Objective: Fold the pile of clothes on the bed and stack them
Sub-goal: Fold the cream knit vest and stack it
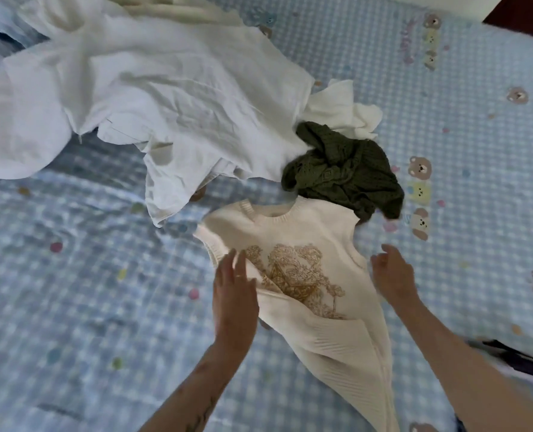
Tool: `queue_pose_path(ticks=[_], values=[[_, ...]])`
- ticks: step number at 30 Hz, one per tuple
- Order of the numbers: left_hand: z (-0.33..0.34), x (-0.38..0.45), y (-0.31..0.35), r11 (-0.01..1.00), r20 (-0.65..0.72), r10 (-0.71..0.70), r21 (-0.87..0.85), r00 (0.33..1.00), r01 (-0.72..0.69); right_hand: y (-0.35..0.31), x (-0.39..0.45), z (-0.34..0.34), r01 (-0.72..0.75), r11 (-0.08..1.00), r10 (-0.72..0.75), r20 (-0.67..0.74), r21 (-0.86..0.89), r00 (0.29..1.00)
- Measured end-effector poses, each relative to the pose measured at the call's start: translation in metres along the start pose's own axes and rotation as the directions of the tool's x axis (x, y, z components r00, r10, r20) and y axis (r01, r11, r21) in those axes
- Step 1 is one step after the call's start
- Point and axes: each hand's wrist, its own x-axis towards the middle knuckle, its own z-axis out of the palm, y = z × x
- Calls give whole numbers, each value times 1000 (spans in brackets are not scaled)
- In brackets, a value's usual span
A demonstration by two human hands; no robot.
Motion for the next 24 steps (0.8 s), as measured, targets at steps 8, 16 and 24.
queue_pose_path(ticks=[8, 16, 24], values=[[59, -45, 46, 799, 639, 366, 157, 676, -580, 131, -139, 26, -168, 951, 216, 171, -258, 961], [-42, -110, -18, 851, 399, 521, -179, 755, -493, 125, -170, 17, -275, 960, 275, 16, 44, 961], [-92, -171, -94, 820, 385, 521, 23, 762, -572, 142, -208, 16, -249, 968, 251, 78, -40, 965]])
